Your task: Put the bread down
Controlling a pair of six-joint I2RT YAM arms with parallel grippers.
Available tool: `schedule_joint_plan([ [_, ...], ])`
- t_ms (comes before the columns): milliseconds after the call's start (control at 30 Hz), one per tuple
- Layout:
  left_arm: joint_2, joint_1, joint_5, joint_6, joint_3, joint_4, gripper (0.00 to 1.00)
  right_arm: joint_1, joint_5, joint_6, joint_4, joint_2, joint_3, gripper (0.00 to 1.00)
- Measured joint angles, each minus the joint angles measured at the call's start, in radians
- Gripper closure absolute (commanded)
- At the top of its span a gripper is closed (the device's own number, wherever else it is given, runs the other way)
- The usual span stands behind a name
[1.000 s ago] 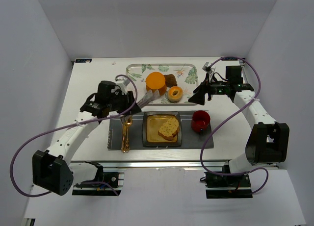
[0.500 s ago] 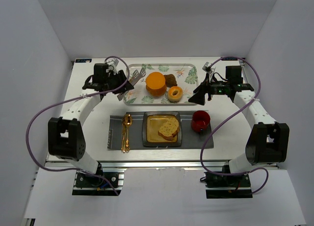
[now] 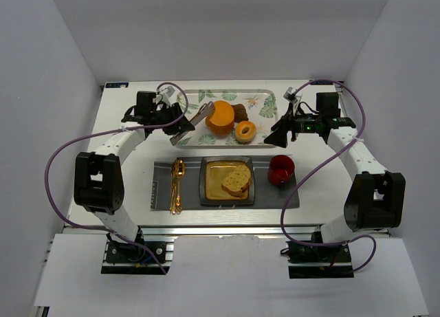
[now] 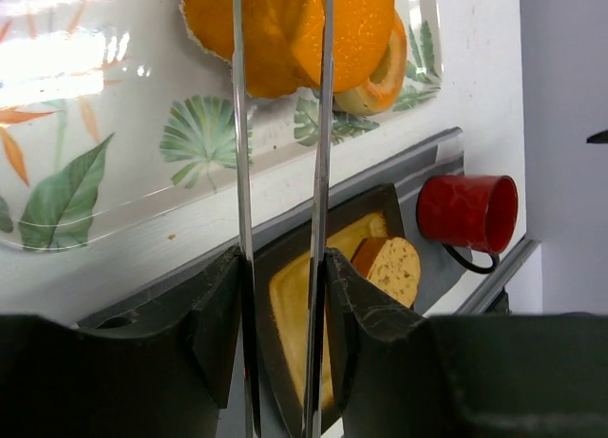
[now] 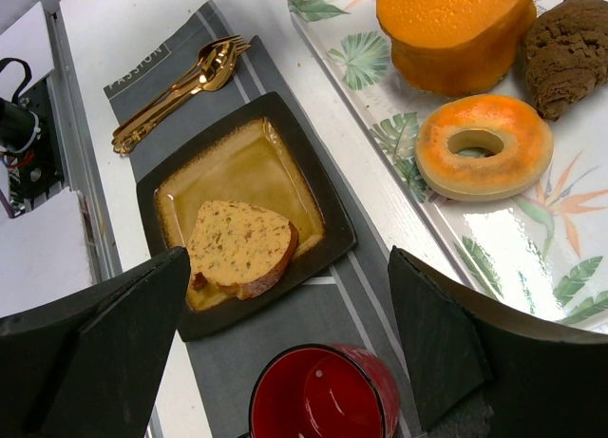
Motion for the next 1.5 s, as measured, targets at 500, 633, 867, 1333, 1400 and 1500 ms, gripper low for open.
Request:
schedule_joint_plan([
  [500,-0.063,0.014,0.076,-0.008,-0.045,-0.005,1.0,0.0,0.0,0.0,0.0,0.0,0.0,0.11],
  [633,-0.204,0.018,0.092,-0.077,-0.115,0.029,1.0,0.0,0.0,0.0,0.0,0.0,0.0,0.11],
  [867,-0.517,0.019,0.188,-0.175,-0.379,0.095,1.0,0.0,0.0,0.0,0.0,0.0,0.0,0.11],
  [1333,-0.649,0.019,0.276,-0.153,-0.583,-0.078,0.58,0.0,-0.002,-0.005,-0.026,0.0,0.0,0.11],
  [1400,-0.649,0.019,0.262,-0.143,-0.583,-0.096,0.5,0.0,-0.002,-0.005,-0.026,0.0,0.0,0.11],
  [1500,-0.649,0.019,0.238,-0.137,-0.582,-0.113,0.49,0.0,-0.002,-0.006,-0.026,0.0,0.0,0.11],
])
